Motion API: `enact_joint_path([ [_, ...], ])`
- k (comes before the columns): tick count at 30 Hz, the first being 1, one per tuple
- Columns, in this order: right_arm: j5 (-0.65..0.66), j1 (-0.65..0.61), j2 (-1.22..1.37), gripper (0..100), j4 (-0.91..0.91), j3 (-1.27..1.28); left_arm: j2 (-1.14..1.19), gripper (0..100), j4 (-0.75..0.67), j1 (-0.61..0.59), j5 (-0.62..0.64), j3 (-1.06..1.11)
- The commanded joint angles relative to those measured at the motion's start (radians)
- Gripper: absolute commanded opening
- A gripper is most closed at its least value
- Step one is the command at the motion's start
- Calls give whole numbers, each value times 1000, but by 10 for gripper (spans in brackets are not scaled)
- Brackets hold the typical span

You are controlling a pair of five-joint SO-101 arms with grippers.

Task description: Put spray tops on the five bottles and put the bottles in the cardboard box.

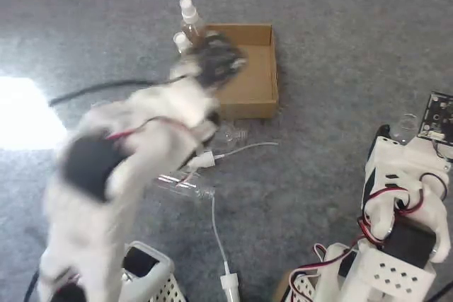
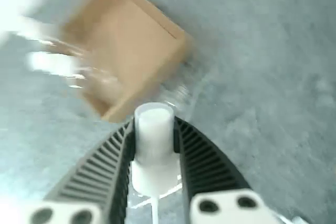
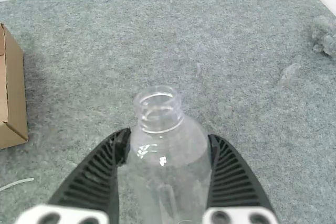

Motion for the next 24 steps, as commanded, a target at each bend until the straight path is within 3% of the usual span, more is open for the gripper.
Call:
enact_joint_path([
  [1, -2, 5, -16, 55, -8, -40, -144, 13, 29, -77, 11, -4],
  [10, -2, -101, -24, 54, 2, -37, -338, 13, -14, -190, 21, -2],
  [20, 95, -383, -25, 53, 30, 9, -466, 12, -51, -242, 215, 1],
  [24, 97, -446, -27, 52, 33, 12, -523, 12, -127, -239, 282, 82],
])
